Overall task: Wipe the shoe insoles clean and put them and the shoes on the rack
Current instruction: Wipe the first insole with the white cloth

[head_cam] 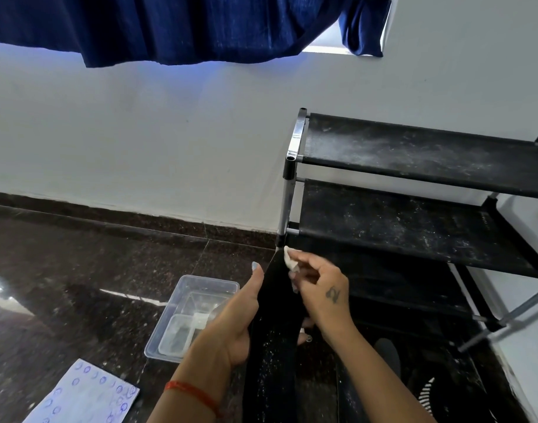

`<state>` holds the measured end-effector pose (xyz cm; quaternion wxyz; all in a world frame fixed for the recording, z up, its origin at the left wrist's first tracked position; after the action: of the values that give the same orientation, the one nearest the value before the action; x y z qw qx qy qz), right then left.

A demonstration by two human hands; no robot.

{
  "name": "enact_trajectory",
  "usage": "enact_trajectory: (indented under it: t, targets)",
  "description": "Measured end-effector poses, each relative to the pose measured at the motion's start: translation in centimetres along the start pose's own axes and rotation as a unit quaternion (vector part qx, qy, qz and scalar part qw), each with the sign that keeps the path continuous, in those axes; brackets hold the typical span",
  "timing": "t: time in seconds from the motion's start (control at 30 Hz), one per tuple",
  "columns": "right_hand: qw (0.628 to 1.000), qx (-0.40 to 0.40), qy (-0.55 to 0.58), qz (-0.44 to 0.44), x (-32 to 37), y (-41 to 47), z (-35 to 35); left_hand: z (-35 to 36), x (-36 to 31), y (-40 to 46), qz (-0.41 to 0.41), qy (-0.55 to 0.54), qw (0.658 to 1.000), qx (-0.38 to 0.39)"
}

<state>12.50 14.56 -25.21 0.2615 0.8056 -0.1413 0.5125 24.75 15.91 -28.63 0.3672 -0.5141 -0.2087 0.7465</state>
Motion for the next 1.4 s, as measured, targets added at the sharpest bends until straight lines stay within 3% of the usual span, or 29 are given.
enact_trajectory:
  t: [0.13, 0.27, 0.47, 0.57, 0.63, 0.7, 0.83, 0.93, 1.1, 1.2, 1.23, 1.3, 1.37, 1.4]
  targets:
    - [0.999, 0.027, 0.019, 0.004, 0.4, -0.3, 0.9, 0.0, 0.0, 0.1, 0.007, 0.002, 1.0, -0.007]
    - [0.991, 0.076, 0.039, -0.104, 2.5, -1.1, 0.9, -0.5, -0.1, 0.5, 0.013, -0.003, 1.0, -0.021]
    - [0.973, 0.195, -0.069, -0.103, 1.2, -1.3, 0.5, -0.6, -0.9, -0.1, 0.04, 0.009, 0.999, -0.014]
    - [0.979, 0.064, -0.146, -0.131, 0.5, -0.2, -0.8, -0.7, -0.9, -0.2, 0.044, 0.014, 0.999, -0.016]
    - [0.987, -0.034, -0.11, -0.115, 0.6, 0.2, -1.6, -0.6, -1.0, -0.3, 0.043, 0.02, 0.999, -0.019]
    - [0.992, -0.053, -0.068, -0.089, 0.5, 0.3, -1.3, -0.3, -1.0, -0.5, 0.042, 0.019, 0.999, -0.014]
    - [0.999, 0.039, 0.012, -0.031, 0.8, -0.6, 0.6, 0.0, -0.6, -0.3, 0.039, 0.025, 0.999, -0.008]
    - [0.991, 0.095, 0.043, -0.083, 2.4, -1.7, 1.6, -0.2, -0.7, 0.0, 0.046, 0.009, 0.999, -0.018]
    - [0.973, 0.191, 0.04, -0.121, 2.7, -2.2, 1.4, -0.5, -1.1, 0.0, 0.056, -0.032, 0.998, -0.014]
    - [0.967, 0.229, -0.024, -0.108, 1.3, -1.9, 1.0, -0.8, -1.1, 0.3, 0.051, -0.002, 0.998, -0.025]
    - [0.969, 0.215, -0.053, -0.114, 0.9, -1.5, 0.7, -0.9, -0.9, 0.2, 0.043, 0.004, 0.999, -0.026]
    - [0.977, 0.113, -0.097, -0.153, 0.9, -0.5, -0.5, -0.8, -1.0, 0.1, 0.046, 0.015, 0.999, -0.021]
    - [0.984, -0.002, -0.073, -0.16, 1.4, 0.0, -1.7, -0.6, -0.9, 0.1, 0.042, 0.021, 0.999, -0.004]
    - [0.988, -0.02, -0.054, -0.144, 1.5, 0.0, -1.7, -0.4, -0.8, 0.0, 0.041, 0.015, 0.999, 0.004]
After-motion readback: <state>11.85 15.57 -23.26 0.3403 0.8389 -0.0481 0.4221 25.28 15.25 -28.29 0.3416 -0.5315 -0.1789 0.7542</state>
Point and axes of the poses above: each hand's wrist, its own y-axis towards the middle knuckle, its own z-axis out of the palm, x = y × z, the point moved 6 cm from there along y, towards the middle knuckle, and after that the axes turned 11 degrees about -x, right-handed, at the moved point
